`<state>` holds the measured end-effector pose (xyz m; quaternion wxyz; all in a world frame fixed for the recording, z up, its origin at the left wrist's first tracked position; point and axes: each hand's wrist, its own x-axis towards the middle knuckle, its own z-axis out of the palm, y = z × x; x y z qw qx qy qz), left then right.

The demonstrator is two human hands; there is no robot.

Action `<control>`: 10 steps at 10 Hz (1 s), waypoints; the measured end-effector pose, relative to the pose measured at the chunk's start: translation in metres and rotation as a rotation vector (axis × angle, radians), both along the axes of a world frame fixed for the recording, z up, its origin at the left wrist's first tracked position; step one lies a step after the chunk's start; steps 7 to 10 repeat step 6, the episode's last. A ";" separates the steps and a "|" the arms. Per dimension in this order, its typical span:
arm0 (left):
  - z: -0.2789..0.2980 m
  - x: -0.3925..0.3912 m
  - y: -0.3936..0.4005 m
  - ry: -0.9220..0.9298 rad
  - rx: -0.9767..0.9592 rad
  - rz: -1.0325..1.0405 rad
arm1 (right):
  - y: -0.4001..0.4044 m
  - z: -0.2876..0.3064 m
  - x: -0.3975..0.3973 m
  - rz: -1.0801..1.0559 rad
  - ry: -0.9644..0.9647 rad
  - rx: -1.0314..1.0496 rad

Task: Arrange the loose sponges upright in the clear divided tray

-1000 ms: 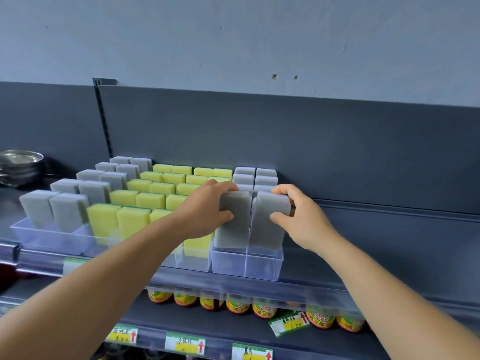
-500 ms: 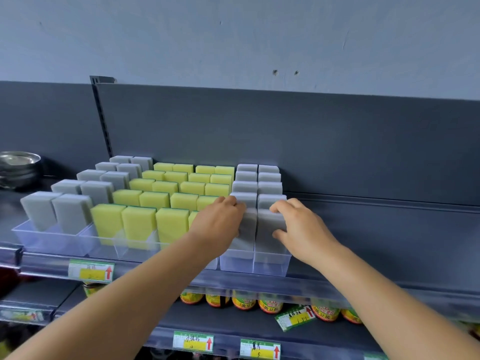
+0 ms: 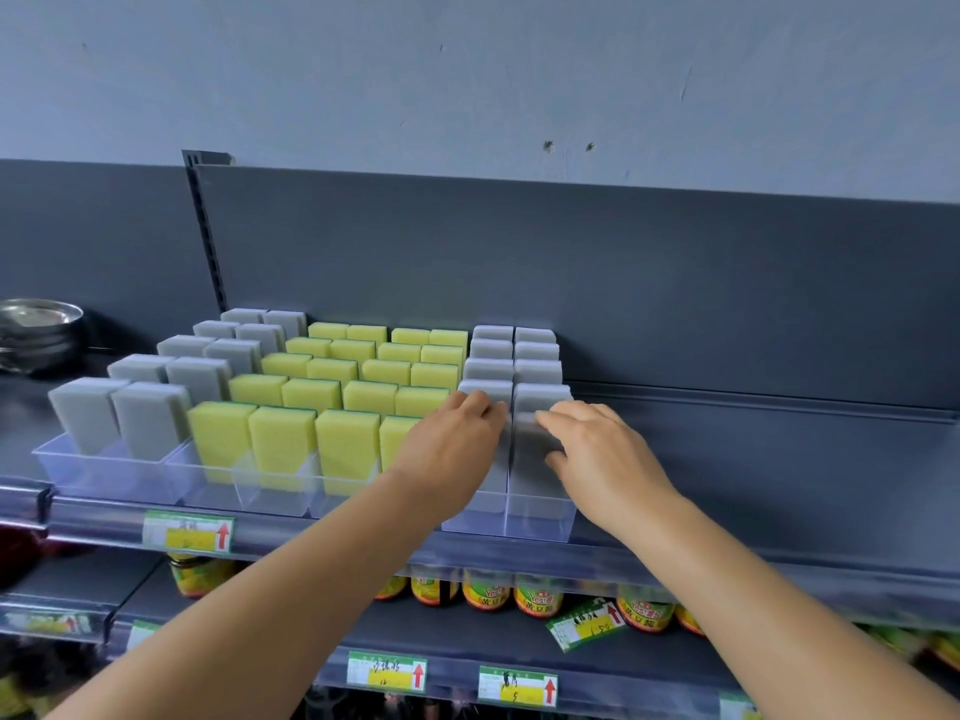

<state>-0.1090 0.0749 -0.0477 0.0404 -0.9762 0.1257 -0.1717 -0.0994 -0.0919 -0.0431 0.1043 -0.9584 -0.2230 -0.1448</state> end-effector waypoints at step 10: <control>0.019 -0.062 -0.024 0.006 -0.083 0.157 | -0.041 0.013 -0.046 0.113 0.101 -0.019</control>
